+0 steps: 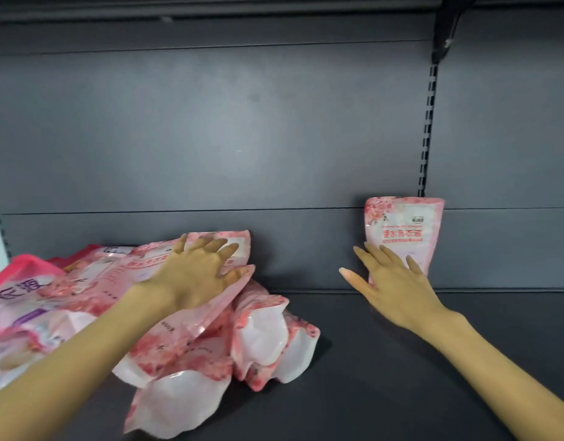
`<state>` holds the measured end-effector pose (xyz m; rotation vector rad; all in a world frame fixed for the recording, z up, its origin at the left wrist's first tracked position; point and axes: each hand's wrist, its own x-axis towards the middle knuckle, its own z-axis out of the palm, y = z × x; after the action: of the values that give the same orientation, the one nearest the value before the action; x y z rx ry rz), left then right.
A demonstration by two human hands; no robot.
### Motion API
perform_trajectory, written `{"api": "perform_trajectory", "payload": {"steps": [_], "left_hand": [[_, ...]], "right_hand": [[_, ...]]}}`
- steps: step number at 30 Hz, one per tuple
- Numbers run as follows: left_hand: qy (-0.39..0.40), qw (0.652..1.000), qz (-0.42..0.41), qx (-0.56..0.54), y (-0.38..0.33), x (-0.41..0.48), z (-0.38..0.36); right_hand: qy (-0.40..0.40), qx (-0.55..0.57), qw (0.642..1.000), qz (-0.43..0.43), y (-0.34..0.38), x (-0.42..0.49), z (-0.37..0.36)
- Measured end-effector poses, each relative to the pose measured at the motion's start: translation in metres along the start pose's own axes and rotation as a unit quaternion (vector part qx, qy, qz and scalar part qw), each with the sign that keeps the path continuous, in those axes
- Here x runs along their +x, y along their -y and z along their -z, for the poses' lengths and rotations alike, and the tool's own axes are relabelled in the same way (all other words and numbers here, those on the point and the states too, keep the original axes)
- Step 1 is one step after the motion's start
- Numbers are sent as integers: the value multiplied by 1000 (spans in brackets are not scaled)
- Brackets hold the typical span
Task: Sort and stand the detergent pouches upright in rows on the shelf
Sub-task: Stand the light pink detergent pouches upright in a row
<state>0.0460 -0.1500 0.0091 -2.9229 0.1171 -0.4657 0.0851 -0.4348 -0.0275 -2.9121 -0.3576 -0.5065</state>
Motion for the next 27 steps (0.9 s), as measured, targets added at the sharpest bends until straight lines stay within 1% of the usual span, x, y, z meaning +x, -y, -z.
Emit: {"api": "perform_trajectory", "payload": {"steps": [5, 11, 14, 19, 24, 27], "left_hand": [[8, 1000, 12, -17, 52, -25, 7], [16, 997, 71, -37, 125, -46, 15], [29, 994, 81, -62, 151, -49, 13], [54, 990, 74, -104, 171, -40, 0], [84, 984, 37, -154, 174, -23, -18], [100, 981, 35, -163, 177, -14, -28]], "right_hand": [[-21, 13, 999, 41, 52, 2, -4], [-47, 38, 993, 104, 125, 14, -2], [-52, 69, 987, 133, 158, 25, 2], [20, 187, 975, 122, 201, 54, -2], [83, 202, 969, 116, 230, 92, -10], [128, 234, 960, 87, 242, 110, -16]]}}
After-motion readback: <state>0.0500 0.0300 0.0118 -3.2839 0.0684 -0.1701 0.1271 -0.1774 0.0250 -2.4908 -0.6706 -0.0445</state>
